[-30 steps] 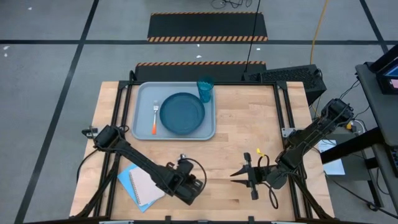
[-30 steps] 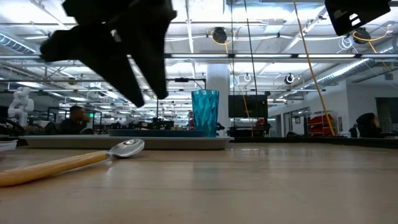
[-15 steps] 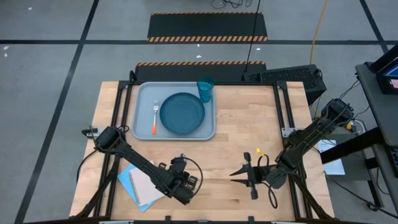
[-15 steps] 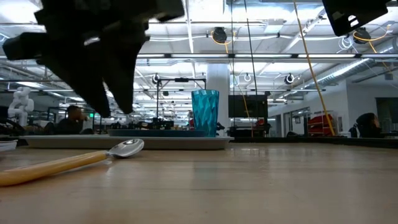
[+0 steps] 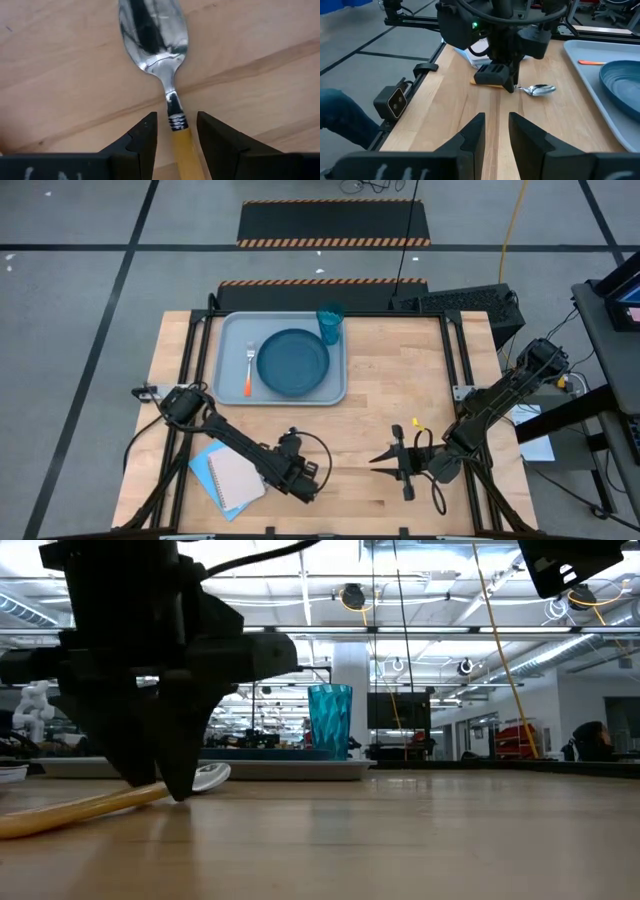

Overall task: Pick and place plate/cup/fork/spoon on tray
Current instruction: Put the yellow spoon on the light blue tray to the left of the orange fork

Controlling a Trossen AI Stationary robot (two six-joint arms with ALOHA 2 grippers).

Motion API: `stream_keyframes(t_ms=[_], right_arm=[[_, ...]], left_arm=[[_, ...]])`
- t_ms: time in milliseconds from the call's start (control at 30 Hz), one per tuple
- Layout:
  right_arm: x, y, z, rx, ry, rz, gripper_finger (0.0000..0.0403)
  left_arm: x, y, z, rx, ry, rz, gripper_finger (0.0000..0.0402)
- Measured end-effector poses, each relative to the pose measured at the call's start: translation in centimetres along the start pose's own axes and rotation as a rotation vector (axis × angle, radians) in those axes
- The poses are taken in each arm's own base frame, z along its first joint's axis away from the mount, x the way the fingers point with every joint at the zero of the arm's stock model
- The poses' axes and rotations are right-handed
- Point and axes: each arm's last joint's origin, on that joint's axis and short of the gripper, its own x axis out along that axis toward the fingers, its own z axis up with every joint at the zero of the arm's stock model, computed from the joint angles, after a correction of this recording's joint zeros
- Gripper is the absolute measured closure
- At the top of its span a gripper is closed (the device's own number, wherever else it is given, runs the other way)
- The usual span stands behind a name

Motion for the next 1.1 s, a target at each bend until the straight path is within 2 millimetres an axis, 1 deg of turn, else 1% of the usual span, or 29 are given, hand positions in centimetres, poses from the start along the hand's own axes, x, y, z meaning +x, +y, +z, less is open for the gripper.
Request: stream_keyframes(t_ms=[233, 300, 367, 567, 667, 767, 933, 1100], right_arm=[[0.00, -0.03, -0.12, -0.007, 0.010, -0.003, 0.0323], [0.00, -0.03, -0.11, -0.007, 0.010, -0.003, 0.0323], [0.00, -0.03, -0.11, -0.006, 0.010, -0.002, 0.0323], [0.00, -0.03, -0.11, -0.005, 0.010, -0.001, 0.0323], [0.00, -0.03, -0.11, -0.004, 0.010, -0.001, 0.0323], [0.00, -0.02, -0.11, -0.004, 0.011, 0.000, 0.0323], [-0.02, 0.01, -0.13, -0.005, 0.011, 0.001, 0.0323], [-0.03, -0.03, -0.28, -0.015, 0.025, -0.002, 0.0323]], left_arm=[[0.53, -0.32, 0.08, -0.004, 0.009, -0.001, 0.0259], [0.55, -0.34, 0.09, 0.000, 0.011, -0.002, 0.0265], [0.57, -0.38, 0.14, 0.004, 0.015, -0.004, 0.0279], [0.61, -0.48, 0.13, 0.018, 0.018, -0.011, 0.0339], [0.62, -0.47, 0.14, 0.033, 0.019, -0.011, 0.0355], [0.61, -0.47, 0.19, 0.051, 0.020, -0.010, 0.0356], [0.43, -0.33, 0.31, 0.073, 0.018, -0.005, 0.0347], [0.06, -0.09, 0.54, 0.101, 0.019, -0.001, 0.0357]])
